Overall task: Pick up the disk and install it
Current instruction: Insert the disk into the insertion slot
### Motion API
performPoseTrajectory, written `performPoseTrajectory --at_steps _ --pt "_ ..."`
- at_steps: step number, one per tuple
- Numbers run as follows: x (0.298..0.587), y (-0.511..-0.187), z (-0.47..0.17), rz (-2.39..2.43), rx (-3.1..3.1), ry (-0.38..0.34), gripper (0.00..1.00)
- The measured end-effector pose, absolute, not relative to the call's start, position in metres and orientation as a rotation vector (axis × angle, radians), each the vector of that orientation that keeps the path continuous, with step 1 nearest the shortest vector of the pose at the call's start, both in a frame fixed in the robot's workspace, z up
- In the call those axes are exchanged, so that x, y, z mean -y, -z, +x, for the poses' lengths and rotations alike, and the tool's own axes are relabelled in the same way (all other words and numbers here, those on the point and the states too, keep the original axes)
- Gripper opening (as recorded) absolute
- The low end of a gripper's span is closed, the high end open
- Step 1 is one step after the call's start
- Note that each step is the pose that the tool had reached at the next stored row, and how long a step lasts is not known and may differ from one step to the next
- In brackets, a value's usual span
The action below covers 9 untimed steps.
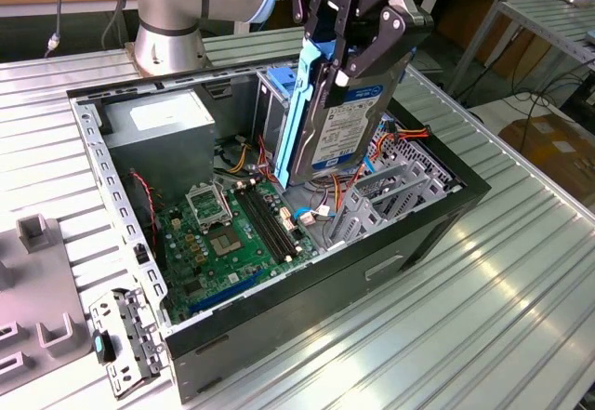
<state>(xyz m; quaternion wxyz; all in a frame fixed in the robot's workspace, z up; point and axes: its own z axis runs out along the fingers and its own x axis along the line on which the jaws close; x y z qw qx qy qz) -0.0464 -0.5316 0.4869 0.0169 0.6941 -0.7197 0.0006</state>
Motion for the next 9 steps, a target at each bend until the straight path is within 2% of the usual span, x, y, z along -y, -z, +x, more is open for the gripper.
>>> performPoseTrajectory --at_steps 9 --pt "0.539 -0.485 -0.027 2.157 2.237 -0.002 0.37"
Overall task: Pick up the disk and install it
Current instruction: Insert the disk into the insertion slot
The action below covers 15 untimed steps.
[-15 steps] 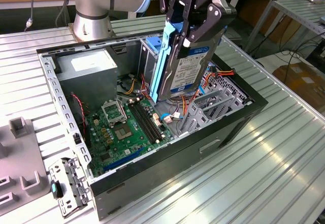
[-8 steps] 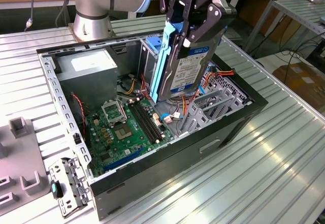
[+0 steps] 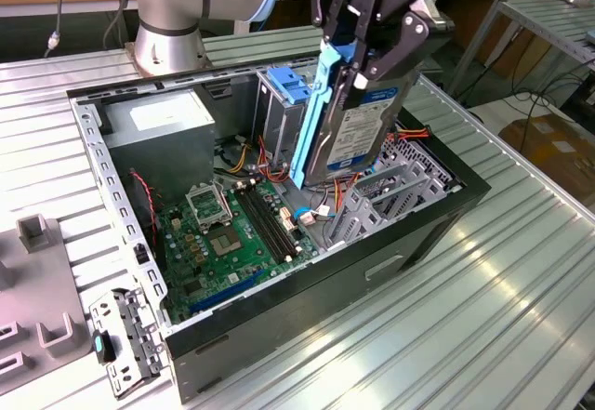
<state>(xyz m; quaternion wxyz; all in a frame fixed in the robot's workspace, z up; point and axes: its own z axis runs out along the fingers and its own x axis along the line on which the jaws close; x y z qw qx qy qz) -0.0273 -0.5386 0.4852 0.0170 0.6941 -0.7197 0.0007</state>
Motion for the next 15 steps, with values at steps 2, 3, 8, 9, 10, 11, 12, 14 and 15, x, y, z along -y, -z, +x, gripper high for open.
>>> performPoseTrajectory --at_steps 2,3,8,9,10,11,12,14,15 --pt "0.540 -0.483 -0.020 2.157 2.237 -0.004 0.37" --pt "0.540 -0.482 -0.018 2.158 2.237 -0.005 0.37" --pt "0.540 -0.475 0.008 2.158 2.238 -0.005 0.37" --pt "0.541 -0.474 0.015 2.158 2.238 -0.005 0.37" --pt "0.541 -0.473 0.020 2.158 2.238 -0.006 0.37" --pt "0.542 -0.471 0.026 2.158 2.238 -0.006 0.37" --pt "0.543 -0.470 0.030 2.158 2.238 -0.006 0.37" --pt "0.544 -0.467 0.037 2.159 2.239 -0.008 0.37" --pt "0.544 -0.467 0.039 2.159 2.239 -0.008 0.37"
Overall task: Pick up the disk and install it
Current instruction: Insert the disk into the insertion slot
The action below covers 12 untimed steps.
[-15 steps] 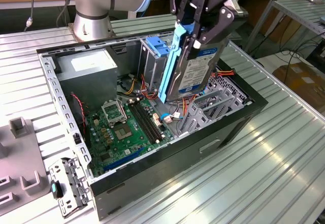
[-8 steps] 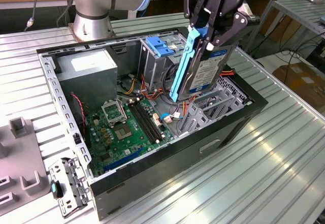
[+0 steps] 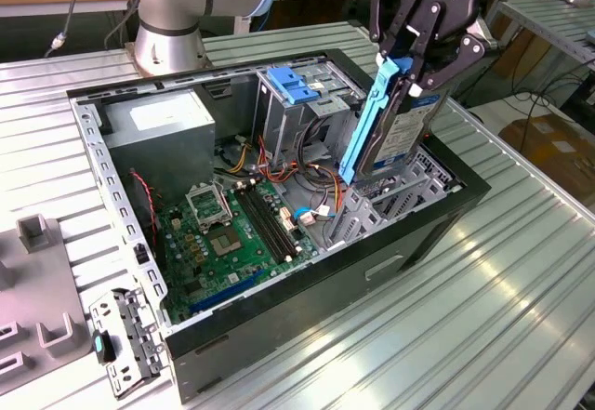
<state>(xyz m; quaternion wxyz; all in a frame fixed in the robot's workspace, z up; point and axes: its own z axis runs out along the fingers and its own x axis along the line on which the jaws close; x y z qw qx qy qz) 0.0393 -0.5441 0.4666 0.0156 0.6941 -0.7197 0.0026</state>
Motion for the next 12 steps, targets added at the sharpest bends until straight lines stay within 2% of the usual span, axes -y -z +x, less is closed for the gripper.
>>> performPoseTrajectory --at_steps 12 --pt "0.5443 -0.4651 0.0438 2.159 2.239 -0.010 0.37"
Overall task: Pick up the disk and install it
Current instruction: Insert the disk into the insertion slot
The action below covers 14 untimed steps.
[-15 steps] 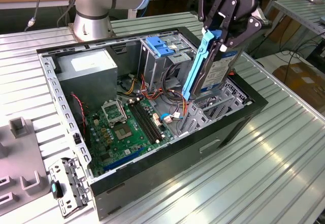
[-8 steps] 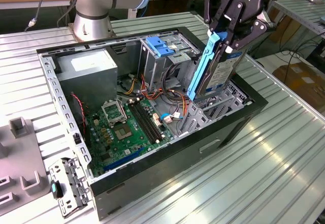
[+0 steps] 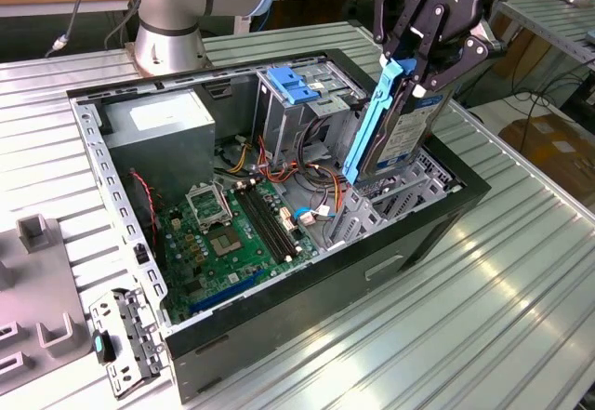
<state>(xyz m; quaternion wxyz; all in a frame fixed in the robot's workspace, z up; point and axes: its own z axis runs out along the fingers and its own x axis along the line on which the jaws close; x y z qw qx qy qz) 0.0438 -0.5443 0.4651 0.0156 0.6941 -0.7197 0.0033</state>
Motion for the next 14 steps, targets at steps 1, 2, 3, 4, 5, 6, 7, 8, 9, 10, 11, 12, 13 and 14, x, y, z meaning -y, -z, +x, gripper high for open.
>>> performPoseTrajectory --at_steps 1,2,3,4,5,6,7,8,9,10,11,12,13,14 --pt "0.544 -0.465 0.044 2.159 2.239 -0.010 0.37" --pt "0.544 -0.465 0.044 2.159 2.239 -0.010 0.37" --pt "0.544 -0.465 0.044 2.159 2.239 -0.010 0.37" --pt "0.545 -0.465 0.044 2.159 2.239 -0.010 0.37" --pt "0.546 -0.464 0.045 2.159 2.239 -0.010 0.37" --pt "0.547 -0.464 0.045 2.159 2.239 -0.010 0.37" --pt "0.547 -0.464 0.046 2.159 2.239 -0.010 0.37" --pt "0.548 -0.463 0.047 2.159 2.239 -0.010 0.37" --pt "0.548 -0.462 0.049 2.159 2.239 -0.011 0.37" --pt "0.548 -0.462 0.050 2.158 2.238 -0.012 0.37" --pt "0.548 -0.460 0.053 2.158 2.238 -0.012 0.37" --pt "0.549 -0.460 0.055 2.158 2.238 -0.013 0.37" --pt "0.549 -0.459 0.056 2.158 2.238 -0.013 0.37" --pt "0.549 -0.458 0.057 2.157 2.236 -0.015 0.37"
